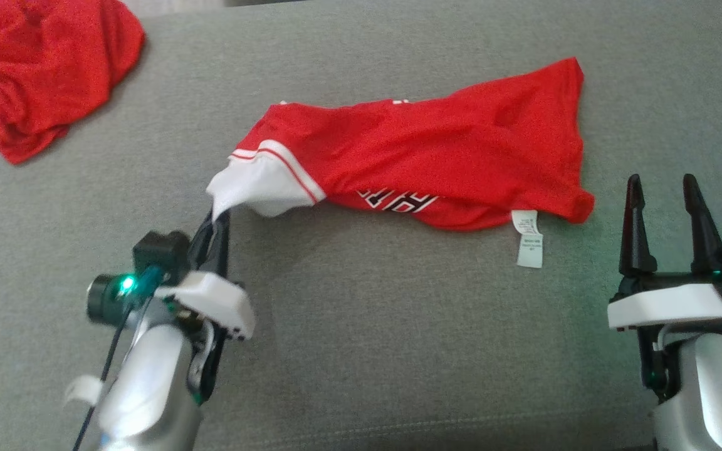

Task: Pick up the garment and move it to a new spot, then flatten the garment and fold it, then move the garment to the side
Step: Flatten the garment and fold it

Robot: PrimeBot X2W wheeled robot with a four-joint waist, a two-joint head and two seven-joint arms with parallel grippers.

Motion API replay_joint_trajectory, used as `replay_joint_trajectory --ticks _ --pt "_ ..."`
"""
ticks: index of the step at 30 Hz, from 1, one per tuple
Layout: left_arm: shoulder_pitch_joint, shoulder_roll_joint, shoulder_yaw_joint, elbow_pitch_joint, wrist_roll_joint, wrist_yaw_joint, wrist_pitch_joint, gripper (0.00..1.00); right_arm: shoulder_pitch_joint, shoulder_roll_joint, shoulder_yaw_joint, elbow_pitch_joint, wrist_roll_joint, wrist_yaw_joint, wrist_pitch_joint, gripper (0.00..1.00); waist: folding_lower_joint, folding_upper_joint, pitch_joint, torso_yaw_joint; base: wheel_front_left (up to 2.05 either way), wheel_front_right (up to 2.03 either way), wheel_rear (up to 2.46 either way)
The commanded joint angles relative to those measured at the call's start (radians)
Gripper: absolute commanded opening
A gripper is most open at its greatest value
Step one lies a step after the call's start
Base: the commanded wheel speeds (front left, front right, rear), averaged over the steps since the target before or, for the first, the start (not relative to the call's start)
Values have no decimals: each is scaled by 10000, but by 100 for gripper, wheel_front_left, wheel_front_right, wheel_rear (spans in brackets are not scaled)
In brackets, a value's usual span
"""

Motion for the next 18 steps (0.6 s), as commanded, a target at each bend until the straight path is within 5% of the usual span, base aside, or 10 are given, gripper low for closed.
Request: replay_joint_trajectory --ticks 1,13,15,17,18 --pt "144 382 444 -544 112 51 -122 0 -120 -28 143 -341 -33 71 -134 100 -1 0 -114 190 0 0 0" --pt "1625 464 808 -955 -78 47 -122 0 36 -28 -72 -298 -74 71 -135 100 -1 0 -317 603 0 0 0" --pt "1705 377 801 -874 -129 38 -122 35 36 -28 -102 -296 -95 71 -135 100 -1 0 -339 606 0 0 0" --pt "1745 293 783 -780 -173 35 -122 53 41 -28 -131 -302 -116 71 -135 100 -1 0 -367 597 0 0 0" --pt "1772 225 777 -686 -221 35 -122 100 56 -28 -162 -310 -136 71 -135 100 -1 0 -394 592 0 0 0"
